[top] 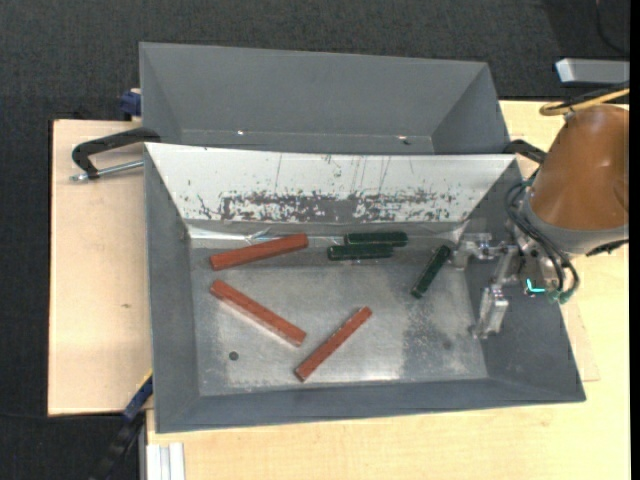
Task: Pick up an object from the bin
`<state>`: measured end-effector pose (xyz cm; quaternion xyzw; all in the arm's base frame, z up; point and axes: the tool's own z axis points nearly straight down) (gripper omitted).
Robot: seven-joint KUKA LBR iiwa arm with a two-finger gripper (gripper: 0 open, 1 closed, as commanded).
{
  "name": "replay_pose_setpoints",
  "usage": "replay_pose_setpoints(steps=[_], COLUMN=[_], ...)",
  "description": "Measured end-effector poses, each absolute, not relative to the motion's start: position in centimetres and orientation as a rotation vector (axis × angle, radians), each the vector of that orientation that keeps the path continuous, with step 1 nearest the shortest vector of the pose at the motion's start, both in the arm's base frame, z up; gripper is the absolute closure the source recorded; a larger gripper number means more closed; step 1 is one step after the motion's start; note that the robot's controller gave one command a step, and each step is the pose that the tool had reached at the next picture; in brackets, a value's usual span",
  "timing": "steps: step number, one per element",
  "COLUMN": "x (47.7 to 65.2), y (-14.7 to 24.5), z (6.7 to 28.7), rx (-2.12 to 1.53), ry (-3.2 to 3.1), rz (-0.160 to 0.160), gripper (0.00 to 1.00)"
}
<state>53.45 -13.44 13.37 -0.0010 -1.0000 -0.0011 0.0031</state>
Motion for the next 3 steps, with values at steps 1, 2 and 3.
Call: replay_pose_setpoints(steps=[1,2,3], x=[53.7,56.1,58.1], y=[-13.4,-11.1,-9.7], z=[13.8,10.2,7.5], rx=[0.0,0.017,0.164], ry=[-3.143,-3.151,-3.139], rz=[-0.001,0.004,-0.005], gripper=[0.0,0.0,0.0])
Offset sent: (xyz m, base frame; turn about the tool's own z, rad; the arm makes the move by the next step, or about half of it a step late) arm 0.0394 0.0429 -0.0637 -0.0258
